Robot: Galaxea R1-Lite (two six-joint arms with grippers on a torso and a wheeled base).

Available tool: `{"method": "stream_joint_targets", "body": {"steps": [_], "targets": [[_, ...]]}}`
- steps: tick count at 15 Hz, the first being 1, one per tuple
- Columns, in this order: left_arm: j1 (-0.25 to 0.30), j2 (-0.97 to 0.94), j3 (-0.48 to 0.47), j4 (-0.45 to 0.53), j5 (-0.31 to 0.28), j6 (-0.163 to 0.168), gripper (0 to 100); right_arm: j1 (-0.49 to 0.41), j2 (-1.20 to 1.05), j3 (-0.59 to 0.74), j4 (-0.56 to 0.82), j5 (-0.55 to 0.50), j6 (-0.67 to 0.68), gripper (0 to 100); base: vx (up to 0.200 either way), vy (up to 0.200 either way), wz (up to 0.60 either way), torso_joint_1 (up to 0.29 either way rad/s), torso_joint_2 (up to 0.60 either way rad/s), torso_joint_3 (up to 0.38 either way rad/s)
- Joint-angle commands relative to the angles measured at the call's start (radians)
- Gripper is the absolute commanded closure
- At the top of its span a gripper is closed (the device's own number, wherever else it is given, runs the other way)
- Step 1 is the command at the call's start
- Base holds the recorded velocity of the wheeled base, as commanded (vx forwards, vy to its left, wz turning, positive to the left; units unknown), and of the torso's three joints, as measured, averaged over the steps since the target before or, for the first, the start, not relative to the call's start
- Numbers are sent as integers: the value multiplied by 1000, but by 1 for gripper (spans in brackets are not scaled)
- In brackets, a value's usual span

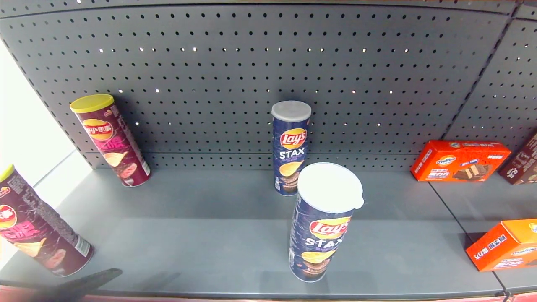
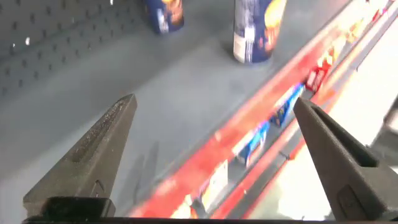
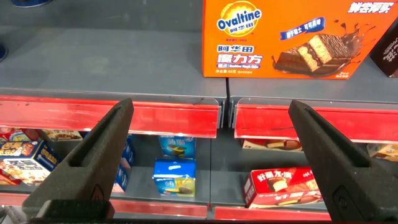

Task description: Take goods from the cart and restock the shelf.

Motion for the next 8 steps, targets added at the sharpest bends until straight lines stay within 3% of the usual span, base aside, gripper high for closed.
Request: {"method": "stream_joint_targets", "body": {"steps": [1,3,6,7,8], "targets": [[58,-304,82,159,-4,1,0,0,-1,0,0,0,0,0,0,0,0,0,0,0],[184,-349,82,255,-30,1,0,0,-1,0,0,2,0,0,0,0,0,0,0,0],[445,-453,82,466,-117,9,0,0,-1,0,0,0,0,0,0,0,0,0,0,0],[551,-484,82,471,-148,7,0,0,-1,0,0,0,0,0,0,0,0,0,0,0],[607,-507,82,471,-160,4,0,0,-1,0,0,0,0,0,0,0,0,0,0,0]]}}
